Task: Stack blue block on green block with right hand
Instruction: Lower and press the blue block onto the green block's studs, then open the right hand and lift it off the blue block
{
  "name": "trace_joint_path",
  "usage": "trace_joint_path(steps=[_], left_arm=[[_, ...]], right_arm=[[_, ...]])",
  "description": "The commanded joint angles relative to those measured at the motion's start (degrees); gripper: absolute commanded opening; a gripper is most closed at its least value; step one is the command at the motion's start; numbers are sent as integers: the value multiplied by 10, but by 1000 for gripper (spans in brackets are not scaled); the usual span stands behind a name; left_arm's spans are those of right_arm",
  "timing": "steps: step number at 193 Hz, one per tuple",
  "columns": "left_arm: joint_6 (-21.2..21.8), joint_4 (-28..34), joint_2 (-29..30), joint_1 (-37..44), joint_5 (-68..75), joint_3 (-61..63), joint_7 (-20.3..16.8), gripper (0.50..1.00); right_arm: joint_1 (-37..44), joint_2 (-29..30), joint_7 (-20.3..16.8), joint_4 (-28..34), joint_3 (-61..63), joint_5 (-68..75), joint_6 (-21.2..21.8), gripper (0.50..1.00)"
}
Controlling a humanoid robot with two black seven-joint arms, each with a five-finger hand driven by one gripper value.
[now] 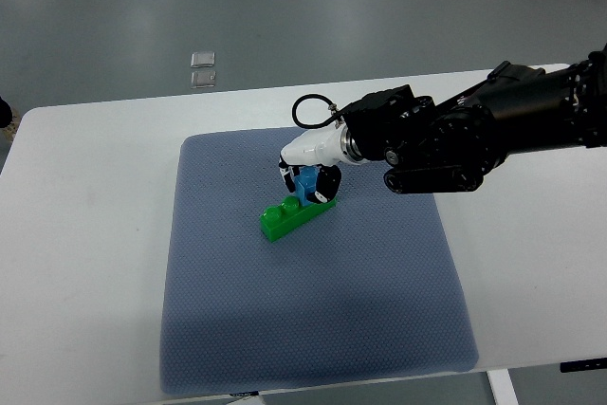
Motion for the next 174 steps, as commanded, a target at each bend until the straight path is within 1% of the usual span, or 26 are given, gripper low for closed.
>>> trace_joint_path(steps=[1, 107, 113, 115, 116, 117, 118, 119, 121, 122, 123, 124, 129, 130, 133, 134, 135, 136, 139, 140, 142, 143, 148, 149, 153, 174], left_arm=[[0, 0, 0, 0, 0, 0, 0, 1000], [0, 0, 0, 0, 0, 0, 0, 1000], [0, 0, 0, 0, 0, 0, 0, 1000], [0, 0, 0, 0, 0, 0, 0, 1000], [0, 0, 0, 0, 0, 0, 0, 1000], [0, 0, 0, 0, 0, 0, 0, 1000], [0, 0, 0, 0, 0, 0, 0, 1000], [0, 0, 0, 0, 0, 0, 0, 1000], [0, 0, 0, 0, 0, 0, 0, 1000], [0, 0, 0, 0, 0, 0, 0, 1000], [0, 0, 0, 0, 0, 0, 0, 1000], [0, 0, 0, 0, 0, 0, 0, 1000], [0, 0, 0, 0, 0, 0, 0, 1000], [0, 0, 0, 0, 0, 0, 0, 1000], [0, 0, 0, 0, 0, 0, 0, 1000], [0, 0, 0, 0, 0, 0, 0, 1000], [0, 0, 0, 0, 0, 0, 0, 1000], [0, 0, 0, 0, 0, 0, 0, 1000], [0, 0, 0, 0, 0, 0, 0, 1000], [0, 0, 0, 0, 0, 0, 0, 1000], [0, 0, 0, 0, 0, 0, 0, 1000], [0, 0, 0, 0, 0, 0, 0, 1000], [0, 0, 0, 0, 0, 0, 0, 1000], [0, 0, 0, 0, 0, 0, 0, 1000], [0, 0, 0, 0, 0, 0, 0, 1000], [0, 0, 0, 0, 0, 0, 0, 1000]], right_arm=[[-2, 0, 0, 0, 1, 0, 0, 629], [-2, 0, 1, 0, 1, 0, -3, 633], [-2, 0, 0, 0, 2, 0, -2, 652], [-2, 0, -1, 0, 2, 0, 0, 678], [-2, 0, -1, 0, 2, 0, 0, 678], [-2, 0, -1, 0, 2, 1, 1, 696], [-2, 0, -1, 0, 2, 1, 1, 697], [-2, 0, -1, 0, 2, 1, 3, 717], [-2, 0, -1, 0, 2, 1, 3, 717], [-2, 0, -1, 0, 2, 1, 3, 735], [-2, 0, -1, 0, 2, 1, 3, 735], [-2, 0, -1, 0, 2, 1, 3, 754], [-2, 0, -1, 0, 2, 3, 4, 776], [-2, 0, -1, 0, 2, 3, 4, 791], [-2, 0, -1, 0, 2, 3, 4, 801], [-2, 0, -1, 0, 2, 5, 5, 813], [-2, 0, -1, 0, 2, 5, 5, 813], [-1, 0, -1, 1, 2, 6, 5, 827], [-1, 0, -1, 0, 3, 7, 6, 838], [-1, 0, -1, 1, 3, 8, 7, 854], [-1, 0, -1, 1, 3, 8, 7, 854], [0, 0, -1, 1, 3, 9, 7, 868], [1, 0, -1, 1, 3, 11, 9, 893], [1, 0, -1, 1, 3, 11, 9, 905], [2, 0, -1, 0, 3, 11, 10, 913], [5, 0, -1, 1, 13, 12, 14, 915]])
